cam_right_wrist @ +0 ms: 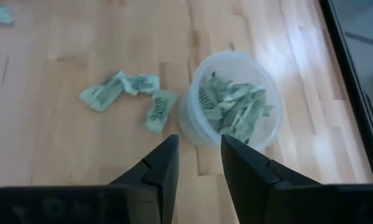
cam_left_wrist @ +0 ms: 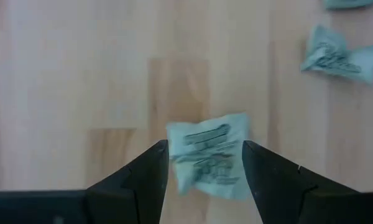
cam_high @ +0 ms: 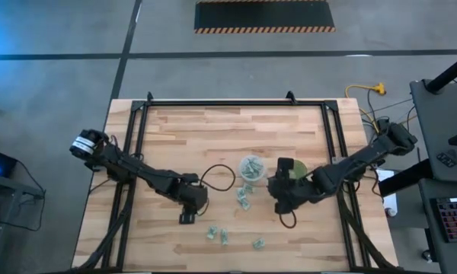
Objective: Pick and place Stevia / Truvia into bins
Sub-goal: Put the green stevia packet into the transparent container
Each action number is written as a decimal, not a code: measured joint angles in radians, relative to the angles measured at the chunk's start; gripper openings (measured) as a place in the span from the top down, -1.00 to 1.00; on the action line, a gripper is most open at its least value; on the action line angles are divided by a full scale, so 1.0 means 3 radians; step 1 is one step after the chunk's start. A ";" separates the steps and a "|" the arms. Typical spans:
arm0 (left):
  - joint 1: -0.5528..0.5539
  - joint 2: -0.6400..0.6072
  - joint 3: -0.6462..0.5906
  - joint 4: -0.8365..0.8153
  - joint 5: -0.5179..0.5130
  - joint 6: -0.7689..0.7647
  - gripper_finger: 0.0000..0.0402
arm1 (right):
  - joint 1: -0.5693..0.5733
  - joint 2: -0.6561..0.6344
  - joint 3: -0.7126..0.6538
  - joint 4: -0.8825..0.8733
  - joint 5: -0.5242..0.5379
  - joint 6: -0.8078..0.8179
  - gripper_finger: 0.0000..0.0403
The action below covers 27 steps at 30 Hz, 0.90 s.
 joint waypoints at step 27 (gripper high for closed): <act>-0.0085 0.0433 0.0004 0.0469 -0.1604 -0.0049 0.07 | 0.0152 0.0003 -0.0156 0.0153 0.0001 0.0037 0.58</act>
